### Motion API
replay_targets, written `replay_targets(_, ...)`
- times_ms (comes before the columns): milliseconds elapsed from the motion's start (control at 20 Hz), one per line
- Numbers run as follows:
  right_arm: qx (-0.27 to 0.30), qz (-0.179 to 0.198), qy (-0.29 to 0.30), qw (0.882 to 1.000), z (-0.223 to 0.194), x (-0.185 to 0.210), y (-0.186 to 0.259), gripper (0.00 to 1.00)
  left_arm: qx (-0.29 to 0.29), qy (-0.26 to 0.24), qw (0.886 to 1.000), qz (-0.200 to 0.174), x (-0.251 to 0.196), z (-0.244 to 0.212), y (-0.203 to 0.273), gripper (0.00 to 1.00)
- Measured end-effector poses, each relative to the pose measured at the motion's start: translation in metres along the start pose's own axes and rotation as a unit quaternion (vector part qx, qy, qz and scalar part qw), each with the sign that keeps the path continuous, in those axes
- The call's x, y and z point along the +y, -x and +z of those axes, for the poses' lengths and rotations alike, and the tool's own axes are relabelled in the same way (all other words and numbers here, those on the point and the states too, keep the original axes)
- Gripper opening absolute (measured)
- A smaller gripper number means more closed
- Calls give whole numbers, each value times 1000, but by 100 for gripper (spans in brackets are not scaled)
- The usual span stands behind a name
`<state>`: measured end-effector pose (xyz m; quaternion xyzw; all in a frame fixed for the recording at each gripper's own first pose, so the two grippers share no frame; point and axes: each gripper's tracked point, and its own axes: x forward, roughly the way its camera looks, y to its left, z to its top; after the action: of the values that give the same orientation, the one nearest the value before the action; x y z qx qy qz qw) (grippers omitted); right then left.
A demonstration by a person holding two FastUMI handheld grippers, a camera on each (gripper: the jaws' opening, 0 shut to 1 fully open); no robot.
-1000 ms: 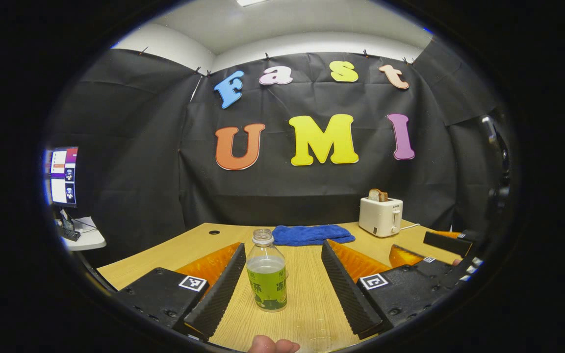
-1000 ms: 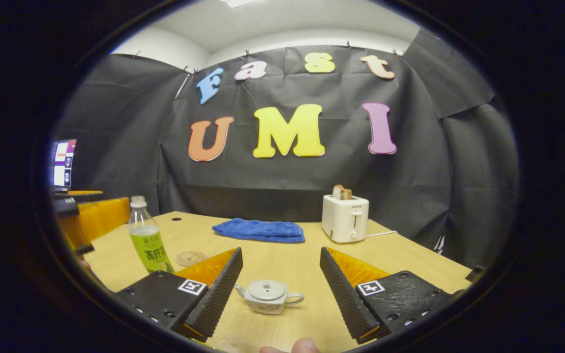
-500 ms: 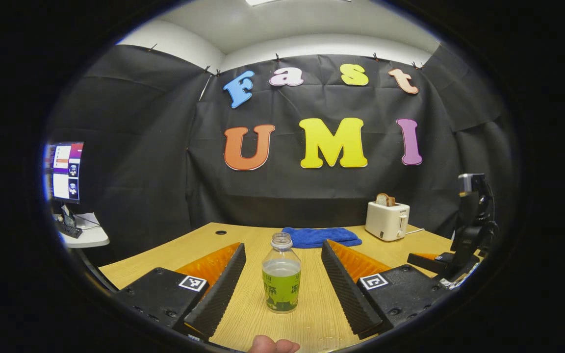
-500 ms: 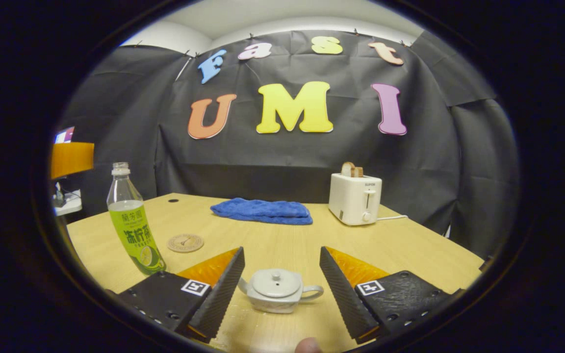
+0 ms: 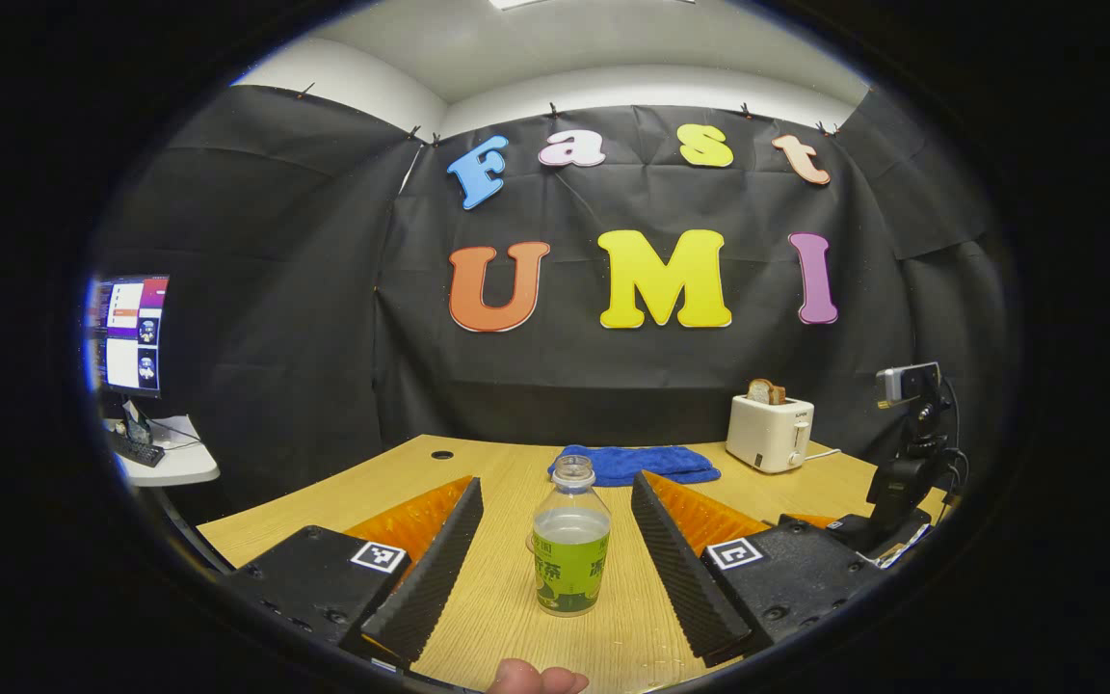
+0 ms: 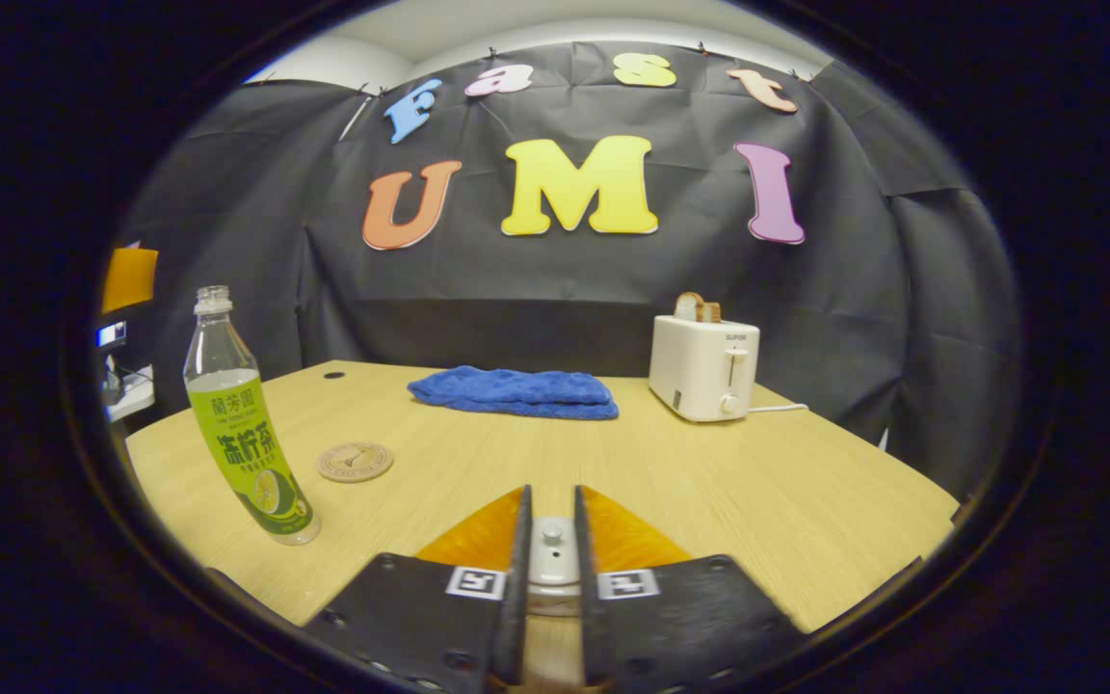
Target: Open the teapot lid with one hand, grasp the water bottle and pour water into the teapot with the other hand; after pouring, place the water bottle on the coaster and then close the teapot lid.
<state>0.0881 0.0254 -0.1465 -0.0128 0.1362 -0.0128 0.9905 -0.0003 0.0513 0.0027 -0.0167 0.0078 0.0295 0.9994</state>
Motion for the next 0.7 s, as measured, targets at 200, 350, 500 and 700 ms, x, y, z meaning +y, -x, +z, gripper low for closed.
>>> replay_targets(200, 1, 5, 5, 1000, 0, 5, 2, 4, 3, -2, 1000, 1, 1, -2, 0, 97)
replay_targets(350, -2, 11, 10, 1000, 2, 2, 3, 0, 7, -2, 1000, 3, 2, -4, -1, 97)
replay_targets(500, -14, 15, 8, 1000, 10, 4, 6, 0, 12, 1, 1000, 1, 1, -5, -2, 97)
replay_targets(700, -27, 23, -1, 999, 26, 1, 10, 0, 17, 8, 1000, -7, -2, -10, -3, 97)
